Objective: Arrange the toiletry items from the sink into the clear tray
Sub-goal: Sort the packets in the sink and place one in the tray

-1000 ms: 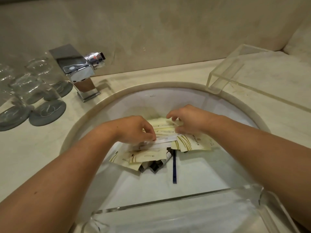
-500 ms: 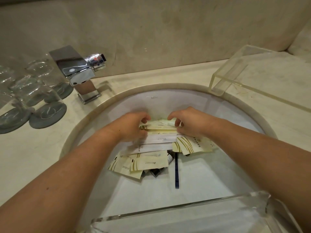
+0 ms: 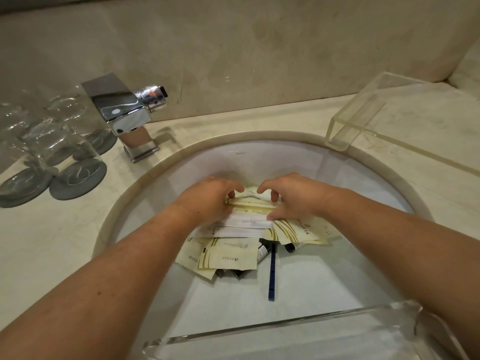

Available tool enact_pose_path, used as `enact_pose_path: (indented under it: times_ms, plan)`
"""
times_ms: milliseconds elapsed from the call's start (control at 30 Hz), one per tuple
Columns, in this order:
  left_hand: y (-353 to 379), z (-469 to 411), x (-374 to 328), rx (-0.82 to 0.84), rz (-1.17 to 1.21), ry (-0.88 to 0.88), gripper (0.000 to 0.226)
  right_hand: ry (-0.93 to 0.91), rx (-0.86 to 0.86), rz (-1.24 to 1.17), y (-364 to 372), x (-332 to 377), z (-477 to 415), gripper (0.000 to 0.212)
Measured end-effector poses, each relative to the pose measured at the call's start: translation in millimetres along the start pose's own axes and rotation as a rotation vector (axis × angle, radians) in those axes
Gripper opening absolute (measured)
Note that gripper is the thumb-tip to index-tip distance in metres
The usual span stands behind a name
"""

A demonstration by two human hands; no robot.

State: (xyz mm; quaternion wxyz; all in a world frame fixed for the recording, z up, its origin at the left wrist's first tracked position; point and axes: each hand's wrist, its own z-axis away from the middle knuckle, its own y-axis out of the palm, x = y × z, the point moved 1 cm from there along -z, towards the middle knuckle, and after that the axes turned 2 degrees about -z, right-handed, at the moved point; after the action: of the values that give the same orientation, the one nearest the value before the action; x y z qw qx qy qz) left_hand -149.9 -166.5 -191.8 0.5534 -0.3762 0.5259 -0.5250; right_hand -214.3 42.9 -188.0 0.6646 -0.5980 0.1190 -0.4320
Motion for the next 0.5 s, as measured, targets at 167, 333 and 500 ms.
enact_pose_path:
  times_ms: [167,333,500]
  plan:
    - [0.0,1.8,2.5,0.023,-0.024,0.022,0.065,-0.004,0.042,0.053,1.7,1.8,-0.4,0.074]
    - [1.3,-0.4,1.8,0.019,-0.029,0.018,0.062,-0.009,0.037,0.061,1.1,1.5,-2.4,0.066]
    - [0.8,-1.4,6.0,0.064,0.068,-0.029,0.054,0.011,0.018,0.008,-3.4,2.0,-0.8,0.054]
